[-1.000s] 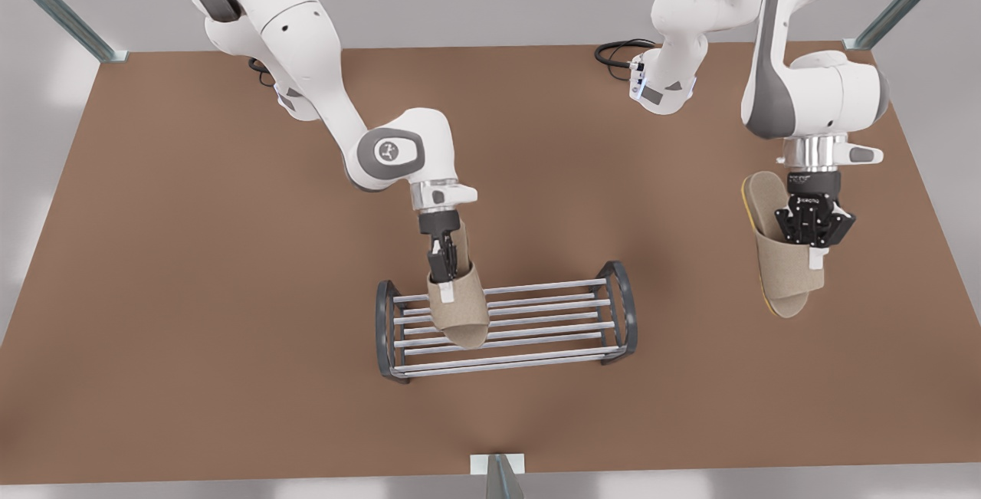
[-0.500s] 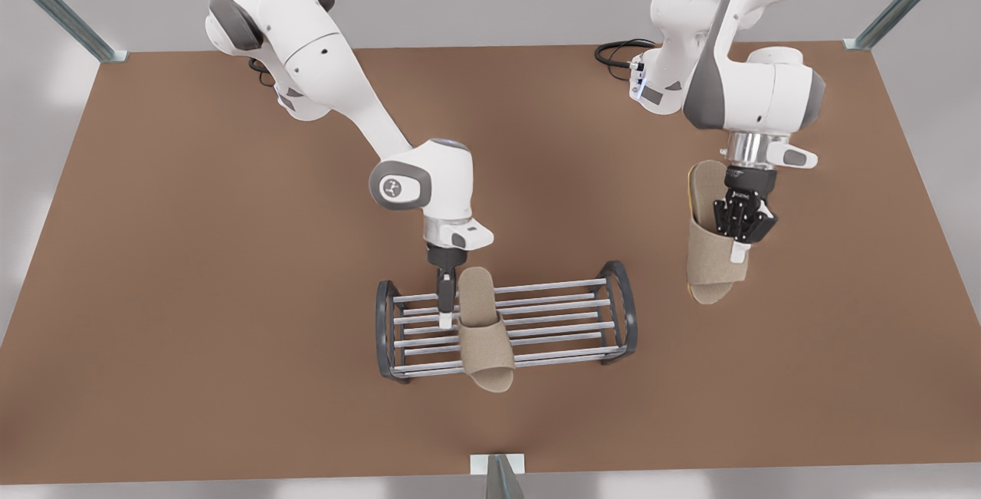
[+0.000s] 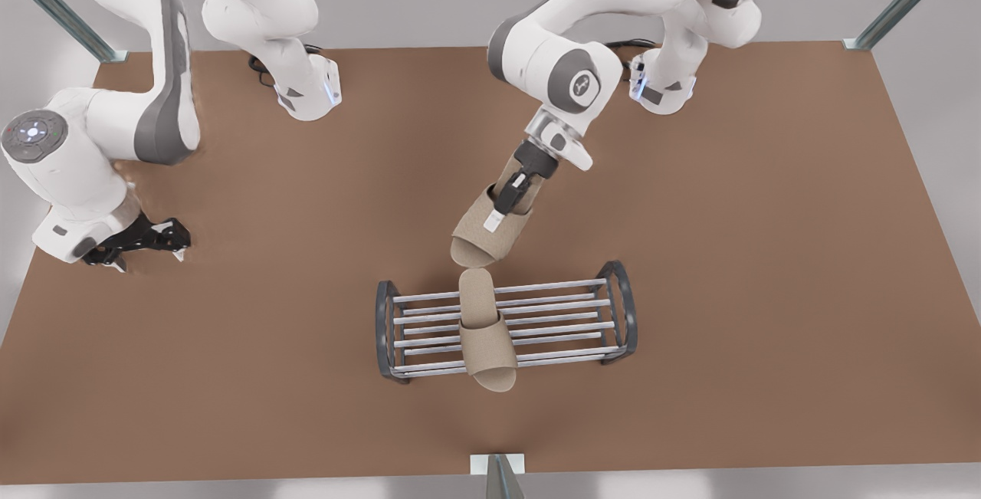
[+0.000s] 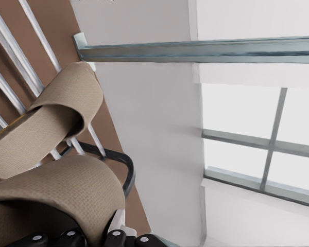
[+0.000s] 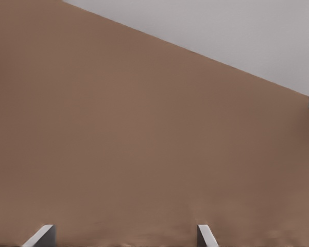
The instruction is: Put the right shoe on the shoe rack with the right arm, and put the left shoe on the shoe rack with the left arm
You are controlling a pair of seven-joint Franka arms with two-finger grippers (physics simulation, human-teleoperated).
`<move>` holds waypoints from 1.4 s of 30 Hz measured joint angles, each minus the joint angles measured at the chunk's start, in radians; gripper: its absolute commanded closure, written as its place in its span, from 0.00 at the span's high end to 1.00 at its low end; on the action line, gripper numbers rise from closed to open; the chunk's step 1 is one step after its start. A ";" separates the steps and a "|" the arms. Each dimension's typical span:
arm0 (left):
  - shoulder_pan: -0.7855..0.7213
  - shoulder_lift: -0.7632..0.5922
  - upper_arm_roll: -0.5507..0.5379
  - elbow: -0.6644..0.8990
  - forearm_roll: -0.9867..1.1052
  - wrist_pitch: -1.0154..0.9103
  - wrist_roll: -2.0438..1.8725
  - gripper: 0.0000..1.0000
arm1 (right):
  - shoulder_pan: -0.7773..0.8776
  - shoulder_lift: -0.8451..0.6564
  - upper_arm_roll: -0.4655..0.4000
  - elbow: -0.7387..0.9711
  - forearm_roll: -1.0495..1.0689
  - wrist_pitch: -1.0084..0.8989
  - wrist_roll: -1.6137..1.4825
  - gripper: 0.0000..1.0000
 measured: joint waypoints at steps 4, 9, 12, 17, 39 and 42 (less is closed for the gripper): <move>0.037 0.023 0.028 -0.012 0.025 0.000 -0.003 0.21 | -0.068 0.314 0.126 0.459 0.049 -0.204 0.080 1.00; 0.028 0.057 0.070 0.000 0.037 -0.002 -0.007 0.21 | -0.052 0.347 0.137 0.526 0.071 -0.315 0.158 1.00; 0.046 0.093 0.105 0.000 0.081 -0.005 -0.010 0.21 | -0.042 0.341 0.138 0.525 0.074 -0.343 0.196 1.00; 0.057 0.141 0.112 -0.006 0.121 -0.012 -0.013 0.21 | -0.037 0.339 0.143 0.525 0.074 -0.370 0.245 1.00; 0.099 -0.292 0.125 -0.096 0.306 -0.038 -0.059 1.00 | -0.026 0.339 0.162 0.516 0.080 -0.400 0.349 1.00; 0.338 -0.321 0.050 -0.328 0.612 -0.251 -0.060 1.00 | -0.022 0.338 0.162 0.516 0.079 -0.401 0.355 1.00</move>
